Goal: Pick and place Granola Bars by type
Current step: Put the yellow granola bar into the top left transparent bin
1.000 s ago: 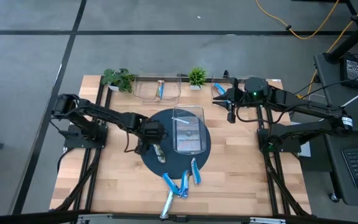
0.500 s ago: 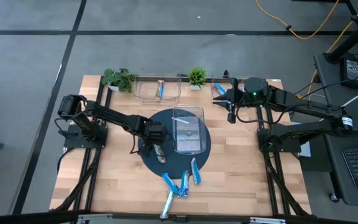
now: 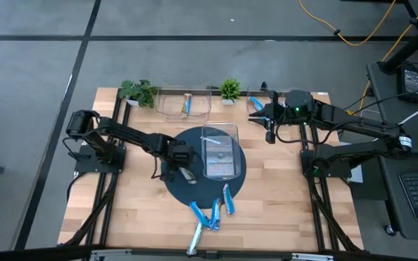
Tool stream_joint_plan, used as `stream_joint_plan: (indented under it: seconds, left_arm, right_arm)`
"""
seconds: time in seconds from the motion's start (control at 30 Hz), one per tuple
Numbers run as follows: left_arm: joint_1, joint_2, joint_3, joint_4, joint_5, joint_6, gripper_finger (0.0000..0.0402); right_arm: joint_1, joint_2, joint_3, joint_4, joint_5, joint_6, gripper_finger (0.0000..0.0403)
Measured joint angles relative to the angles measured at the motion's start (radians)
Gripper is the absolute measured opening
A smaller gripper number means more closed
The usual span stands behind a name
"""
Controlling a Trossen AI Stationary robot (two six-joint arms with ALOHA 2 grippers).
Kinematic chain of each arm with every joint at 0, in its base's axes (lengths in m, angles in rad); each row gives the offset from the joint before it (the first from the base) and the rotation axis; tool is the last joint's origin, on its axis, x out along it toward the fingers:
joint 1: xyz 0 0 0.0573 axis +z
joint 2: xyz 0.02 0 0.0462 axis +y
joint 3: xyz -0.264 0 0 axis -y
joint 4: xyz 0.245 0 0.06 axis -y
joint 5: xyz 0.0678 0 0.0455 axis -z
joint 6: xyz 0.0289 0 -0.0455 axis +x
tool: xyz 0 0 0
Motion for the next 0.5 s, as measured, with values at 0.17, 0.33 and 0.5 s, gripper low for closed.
stream_joint_plan:
  seconds: [0.17,0.33,0.5]
  left_arm:
    - [0.000,-0.100,0.029,-0.111,-0.018,-0.054,0.0003]
    - [0.001,-0.231,0.115,-0.265,-0.155,-0.132,0.0002]
    - [0.034,-0.344,0.142,-0.296,-0.291,-0.238,0.0002]
  right_arm:
    - [0.000,0.000,0.000,0.000,0.000,0.000,0.0068]
    - [0.000,0.000,0.000,0.002,0.000,0.000,0.0068]
    - [0.000,0.000,0.000,0.011,0.000,0.006,0.0068]
